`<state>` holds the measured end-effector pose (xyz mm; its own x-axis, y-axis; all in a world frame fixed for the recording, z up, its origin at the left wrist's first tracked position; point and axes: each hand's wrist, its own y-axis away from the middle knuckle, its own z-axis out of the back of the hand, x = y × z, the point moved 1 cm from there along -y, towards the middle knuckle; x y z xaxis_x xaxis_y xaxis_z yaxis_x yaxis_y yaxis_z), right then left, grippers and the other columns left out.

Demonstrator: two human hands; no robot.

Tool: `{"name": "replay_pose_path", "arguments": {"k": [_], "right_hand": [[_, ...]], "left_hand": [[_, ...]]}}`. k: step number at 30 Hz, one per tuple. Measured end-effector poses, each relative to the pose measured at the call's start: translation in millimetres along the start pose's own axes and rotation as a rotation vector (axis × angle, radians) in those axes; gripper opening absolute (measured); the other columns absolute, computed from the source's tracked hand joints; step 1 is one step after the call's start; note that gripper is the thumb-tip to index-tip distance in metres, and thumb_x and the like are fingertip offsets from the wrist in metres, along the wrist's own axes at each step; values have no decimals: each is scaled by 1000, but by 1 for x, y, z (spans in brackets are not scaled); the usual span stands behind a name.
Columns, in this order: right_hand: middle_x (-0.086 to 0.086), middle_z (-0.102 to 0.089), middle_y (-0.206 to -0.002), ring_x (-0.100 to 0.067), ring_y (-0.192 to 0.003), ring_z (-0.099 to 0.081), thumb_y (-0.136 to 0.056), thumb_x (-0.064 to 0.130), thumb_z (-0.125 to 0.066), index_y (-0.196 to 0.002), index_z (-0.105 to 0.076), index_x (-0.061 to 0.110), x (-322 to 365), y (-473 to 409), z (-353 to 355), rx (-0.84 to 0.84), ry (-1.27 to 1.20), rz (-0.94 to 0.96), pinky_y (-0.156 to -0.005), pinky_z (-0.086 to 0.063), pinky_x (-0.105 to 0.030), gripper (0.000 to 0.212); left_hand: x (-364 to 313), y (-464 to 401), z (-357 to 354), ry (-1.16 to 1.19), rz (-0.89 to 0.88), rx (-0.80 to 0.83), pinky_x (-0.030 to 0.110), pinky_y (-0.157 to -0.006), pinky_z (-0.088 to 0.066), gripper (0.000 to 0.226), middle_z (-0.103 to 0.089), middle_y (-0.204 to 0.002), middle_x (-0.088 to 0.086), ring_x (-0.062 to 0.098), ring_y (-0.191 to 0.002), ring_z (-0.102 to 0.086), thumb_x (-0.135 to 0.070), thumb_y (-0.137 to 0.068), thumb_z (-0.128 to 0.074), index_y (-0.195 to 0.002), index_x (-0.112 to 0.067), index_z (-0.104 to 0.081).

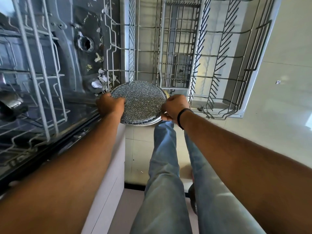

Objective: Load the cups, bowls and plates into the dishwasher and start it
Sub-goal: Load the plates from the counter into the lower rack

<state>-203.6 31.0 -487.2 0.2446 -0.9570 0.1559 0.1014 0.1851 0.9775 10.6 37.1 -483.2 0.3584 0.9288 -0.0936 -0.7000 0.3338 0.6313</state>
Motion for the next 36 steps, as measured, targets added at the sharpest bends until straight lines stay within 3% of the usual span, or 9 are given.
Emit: {"name": "replay_pose_path", "arguments": {"k": [3, 7, 10, 15, 18, 25, 29, 32, 36], "right_hand": [[-12, -71, -77, -25, -61, -73, -86, -5, -61, -96, -64, 8, 0, -6, -3, -18, 84, 36, -63, -63, -38, 16], [-13, -74, -98, -31, -91, -72, -79, 1, -62, -115, -66, 16, -1, -14, -7, -64, 121, 64, -82, -62, -46, 39], [-13, -73, -101, -28, -86, -71, -81, -1, -61, -121, -65, 15, 0, -19, -7, -65, 109, 53, -80, -62, -43, 43], [-15, -74, -97, -30, -88, -72, -85, -5, -58, -98, -67, 18, 3, -23, -3, -47, 132, 61, -83, -61, -43, 27], [-15, -73, -102, -25, -77, -65, -86, -3, -60, -114, -68, 14, 2, -25, 3, -23, 164, 67, -79, -60, -37, 34], [-7, -74, -102, -27, -90, -72, -83, 11, -66, -115, -70, 18, 2, -28, 13, -11, 218, 92, -83, -61, -41, 33], [-5, -74, -100, -26, -89, -72, -84, 15, -69, -110, -70, 20, -1, -29, 17, 35, 219, 98, -80, -60, -39, 27], [-4, -71, -89, -21, -77, -68, -90, 10, -67, -90, -65, 24, 1, -25, 21, 111, 203, 86, -65, -56, -31, 14], [-5, -68, -76, -16, -58, -64, -91, 4, -66, -79, -62, 21, 2, -27, 24, 149, 172, 56, -50, -50, -24, 22]], "left_hand": [[5, -6, -7, 37, 9, 14, 15, -50, -34, 62, -58, -138, 12, 17, -93, -58, -23, -80, -80, -138, -14, -58], [8, -9, -10, 60, 16, 5, 22, -67, -45, 65, -57, -140, 11, 24, -103, -65, -24, -79, -81, -139, -15, -57], [5, -11, -12, 89, 37, -5, 24, -66, -46, 65, -58, -138, 11, 24, -101, -65, -23, -77, -81, -137, -16, -59], [3, -16, -13, 100, 66, 23, 22, -69, -46, 62, -58, -137, 11, 27, -105, -65, -27, -77, -84, -133, -19, -60], [3, -16, -11, 79, 69, 19, 20, -60, -43, 60, -58, -133, 12, 25, -101, -65, -30, -74, -85, -128, -21, -62], [-22, -4, -24, -158, -79, -68, 52, -99, -48, 52, -57, -131, 14, 38, -118, -54, -46, -73, -75, -120, -30, -61], [-27, 8, -28, -256, -78, -90, 49, -106, -37, 47, -44, -141, 17, 40, -128, -44, -43, -81, -72, -124, -28, -61], [-25, 13, -25, -310, -109, -65, 48, -108, -35, 48, -42, -143, 15, 40, -130, -42, -45, -81, -75, -125, -29, -62], [-16, 1, -17, -247, -137, -47, 38, -98, -47, 46, -54, -133, 12, 33, -116, -58, -36, -73, -82, -116, -24, -68]]}}
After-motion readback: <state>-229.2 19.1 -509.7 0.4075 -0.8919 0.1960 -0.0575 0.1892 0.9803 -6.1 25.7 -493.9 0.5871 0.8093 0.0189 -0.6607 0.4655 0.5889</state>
